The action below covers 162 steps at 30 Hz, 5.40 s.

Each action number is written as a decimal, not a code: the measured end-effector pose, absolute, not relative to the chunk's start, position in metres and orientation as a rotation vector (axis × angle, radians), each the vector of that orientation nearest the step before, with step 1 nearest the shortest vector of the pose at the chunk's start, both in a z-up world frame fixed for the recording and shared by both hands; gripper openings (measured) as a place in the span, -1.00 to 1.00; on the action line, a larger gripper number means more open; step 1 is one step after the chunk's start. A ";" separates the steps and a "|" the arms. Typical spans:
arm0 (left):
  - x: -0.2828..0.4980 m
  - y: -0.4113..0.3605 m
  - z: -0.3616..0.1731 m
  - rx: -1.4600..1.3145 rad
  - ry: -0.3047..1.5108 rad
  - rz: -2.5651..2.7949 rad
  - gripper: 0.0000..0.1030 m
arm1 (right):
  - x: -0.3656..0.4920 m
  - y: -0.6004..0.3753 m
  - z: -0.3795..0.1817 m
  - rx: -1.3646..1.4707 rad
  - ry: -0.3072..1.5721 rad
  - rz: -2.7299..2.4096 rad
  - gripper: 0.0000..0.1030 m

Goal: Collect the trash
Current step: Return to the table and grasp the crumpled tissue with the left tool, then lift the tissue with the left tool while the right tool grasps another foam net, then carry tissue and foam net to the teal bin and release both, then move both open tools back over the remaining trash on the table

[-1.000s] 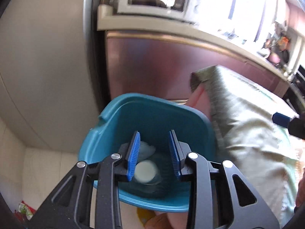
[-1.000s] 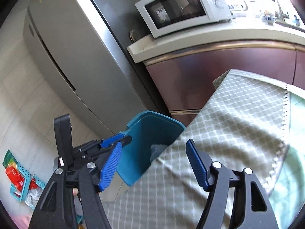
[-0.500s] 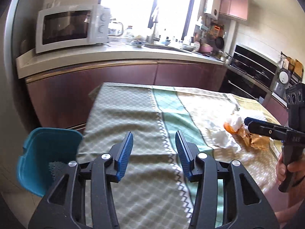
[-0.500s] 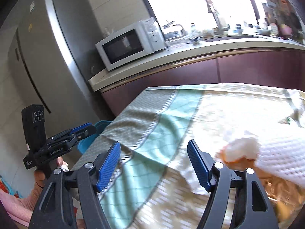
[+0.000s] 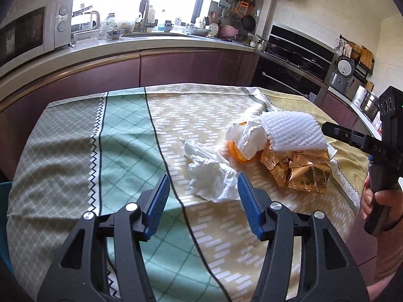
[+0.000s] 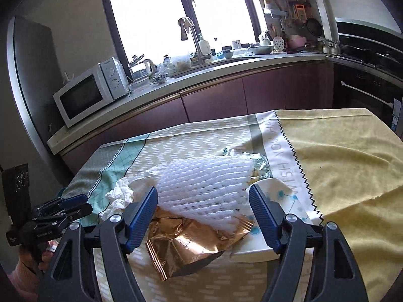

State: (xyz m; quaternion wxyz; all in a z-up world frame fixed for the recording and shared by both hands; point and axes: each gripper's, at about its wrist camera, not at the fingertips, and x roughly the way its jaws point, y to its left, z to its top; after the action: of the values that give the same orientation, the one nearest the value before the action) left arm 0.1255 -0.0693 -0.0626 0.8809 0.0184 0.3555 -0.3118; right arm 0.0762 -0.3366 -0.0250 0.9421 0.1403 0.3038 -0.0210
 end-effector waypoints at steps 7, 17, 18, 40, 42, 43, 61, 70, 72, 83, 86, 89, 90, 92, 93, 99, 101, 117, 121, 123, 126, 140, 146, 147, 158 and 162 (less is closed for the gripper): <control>0.137 -0.103 -0.078 0.090 0.802 -0.644 0.07 | 0.088 -0.335 -0.036 0.283 0.649 -0.021 0.40; 0.146 -0.112 -0.087 0.075 0.875 -0.652 -0.69 | 0.089 -0.339 -0.038 0.308 0.659 0.000 -0.54; 0.145 -0.111 -0.087 0.069 0.873 -0.653 -0.76 | 0.089 -0.339 -0.038 0.309 0.660 0.006 -0.70; 0.105 -0.057 -0.032 -0.028 0.714 -0.674 -0.89 | 0.066 -0.310 0.015 0.347 0.498 0.190 -0.83; 0.102 -0.046 -0.027 -0.038 0.700 -0.665 -0.89 | 0.067 -0.303 0.019 0.343 0.491 0.216 -0.83; 0.101 -0.039 -0.024 -0.042 0.692 -0.657 -0.89 | 0.068 -0.298 0.021 0.341 0.489 0.230 -0.83; 0.084 0.156 0.001 -0.135 0.601 -0.287 -0.89 | 0.149 -0.132 0.018 0.244 0.589 0.623 -0.83; 0.090 0.245 -0.016 -0.187 0.630 -0.104 -0.89 | 0.188 -0.038 0.007 0.154 0.669 0.743 -0.83; 0.094 0.259 -0.024 -0.200 0.646 -0.076 -0.89 | 0.197 -0.021 0.003 0.140 0.688 0.758 -0.83; 0.131 0.299 -0.083 -0.238 0.785 -0.004 -0.89 | 0.249 0.057 -0.026 0.069 0.800 0.754 -0.83; 0.141 0.302 -0.099 -0.250 0.821 0.008 -0.89 | 0.259 0.073 -0.036 0.058 0.829 0.745 -0.83; 0.147 0.303 -0.110 -0.260 0.843 0.015 -0.89 | 0.267 0.088 -0.045 0.047 0.860 0.735 -0.83; 0.148 0.304 -0.113 -0.262 0.848 0.017 -0.88 | 0.270 0.093 -0.049 0.045 0.871 0.733 -0.82; 0.151 0.307 -0.119 -0.265 0.860 0.019 -0.87 | 0.275 0.101 -0.056 0.043 0.897 0.726 -0.80; 0.154 0.307 -0.121 -0.266 0.866 0.022 -0.86 | 0.278 0.106 -0.060 0.041 0.911 0.723 -0.77; 0.164 0.304 -0.138 -0.265 0.909 0.030 -0.75 | 0.286 0.122 -0.074 0.052 0.968 0.696 -0.50; 0.166 0.301 -0.143 -0.262 0.920 0.034 -0.73 | 0.286 0.122 -0.071 0.045 0.961 0.694 -0.33; 0.143 0.275 -0.115 -0.232 0.819 -0.016 -0.56 | 0.236 0.063 -0.044 0.076 0.862 0.741 -0.12; 0.129 0.249 -0.086 -0.205 0.738 -0.094 -0.46 | 0.212 0.029 -0.027 0.073 0.805 0.740 -0.09; 0.123 0.231 -0.073 -0.189 0.703 -0.143 -0.43 | 0.199 0.010 -0.020 0.084 0.778 0.732 -0.07; 0.117 0.202 -0.058 -0.170 0.666 -0.225 -0.37 | 0.179 -0.021 -0.010 0.107 0.737 0.701 -0.05; 0.089 0.026 -0.045 -0.080 0.705 -0.620 -0.31 | 0.094 -0.191 -0.009 0.235 0.644 0.339 0.02; 0.073 -0.049 -0.056 -0.039 0.746 -0.779 -0.27 | 0.066 -0.273 -0.017 0.307 0.615 0.132 0.09; 0.071 -0.058 -0.059 -0.035 0.754 -0.803 -0.27 | 0.061 -0.287 -0.018 0.319 0.610 0.100 0.09; 0.071 -0.143 -0.085 0.013 0.862 -0.951 -0.25 | 0.014 -0.390 -0.034 0.467 0.552 -0.119 0.09; 0.076 -0.158 -0.090 0.011 0.899 -0.954 -0.24 | 0.007 -0.401 -0.047 0.524 0.568 -0.107 0.09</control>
State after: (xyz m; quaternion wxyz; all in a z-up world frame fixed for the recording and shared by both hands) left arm 0.0759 -0.1577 -0.0902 0.7928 0.0052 0.4178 -0.4438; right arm 0.0075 -0.4010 -0.0471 0.9248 0.2555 0.2770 -0.0522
